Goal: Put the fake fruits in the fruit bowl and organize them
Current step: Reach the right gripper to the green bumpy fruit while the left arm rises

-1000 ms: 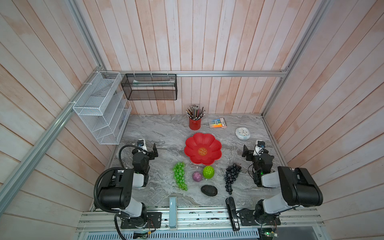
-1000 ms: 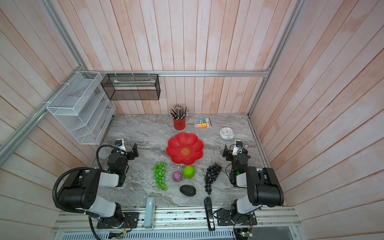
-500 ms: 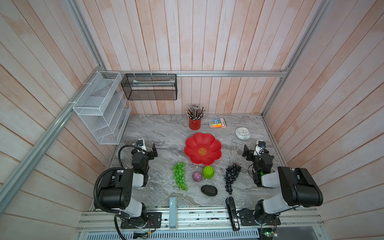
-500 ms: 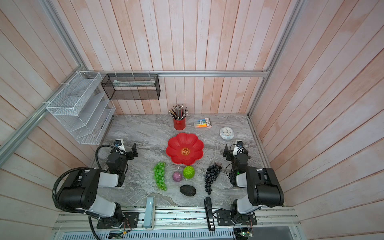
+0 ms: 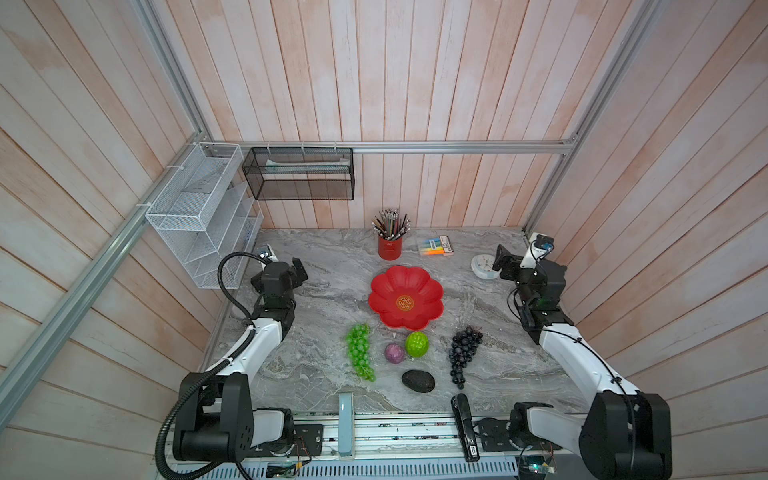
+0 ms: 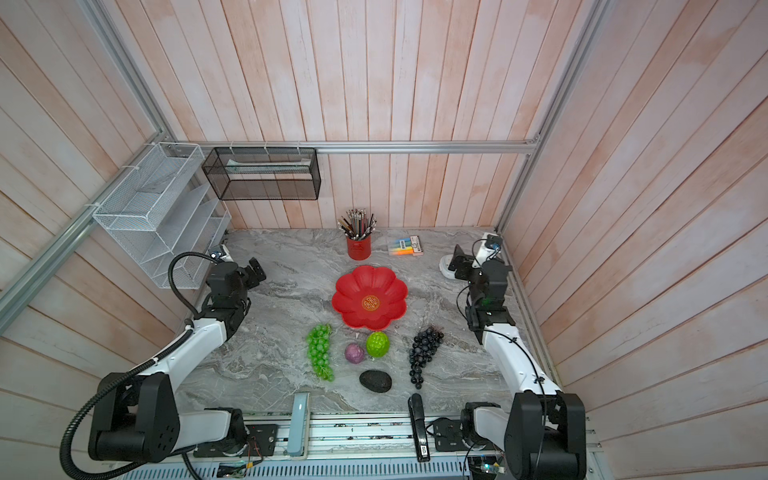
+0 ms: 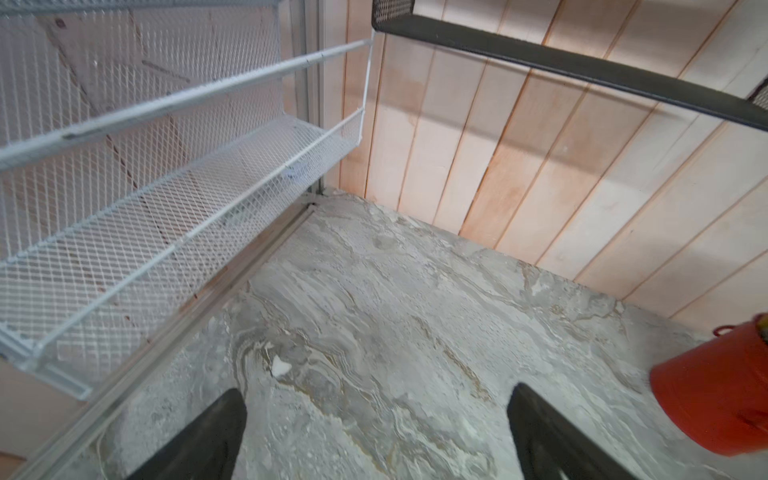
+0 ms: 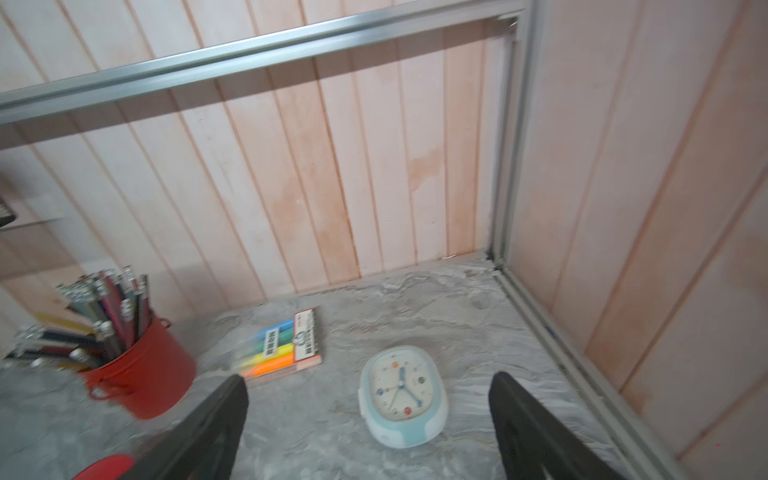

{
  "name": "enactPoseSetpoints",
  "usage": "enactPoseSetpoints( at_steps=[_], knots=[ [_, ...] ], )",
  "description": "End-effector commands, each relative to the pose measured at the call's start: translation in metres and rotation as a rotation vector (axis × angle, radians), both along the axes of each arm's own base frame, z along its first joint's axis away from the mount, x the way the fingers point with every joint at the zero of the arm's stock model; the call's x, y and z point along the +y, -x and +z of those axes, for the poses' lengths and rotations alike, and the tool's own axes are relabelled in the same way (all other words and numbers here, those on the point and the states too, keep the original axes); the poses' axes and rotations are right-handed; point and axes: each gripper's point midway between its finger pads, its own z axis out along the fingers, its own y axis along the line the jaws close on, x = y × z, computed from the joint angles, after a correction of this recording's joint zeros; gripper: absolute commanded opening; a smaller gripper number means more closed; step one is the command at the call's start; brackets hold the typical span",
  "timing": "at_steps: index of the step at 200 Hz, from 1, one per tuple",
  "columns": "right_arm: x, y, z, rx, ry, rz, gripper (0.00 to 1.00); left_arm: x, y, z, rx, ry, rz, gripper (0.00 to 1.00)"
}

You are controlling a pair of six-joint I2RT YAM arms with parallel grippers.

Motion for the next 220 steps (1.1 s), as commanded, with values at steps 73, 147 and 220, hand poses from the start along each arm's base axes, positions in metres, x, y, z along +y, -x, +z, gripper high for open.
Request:
enactPoseSetpoints(
  at_steps=[73,147,220],
  knots=[
    [0.198,0.138,-0.111,0.718,0.027,0.538,0.92,-0.116,0.040,-0.003,0.116,0.187,-0.232,1.00],
    [0.237,0.171,-0.162,0.901,0.039,0.634,0.96,-0.128,0.038,-0.017,0.144,0.229,-0.254,1.00],
    [0.231,0.183,-0.210,1.001,0.123,0.615,0.95,-0.123,0.046,-0.020,0.142,0.254,-0.229,1.00]
  ],
)
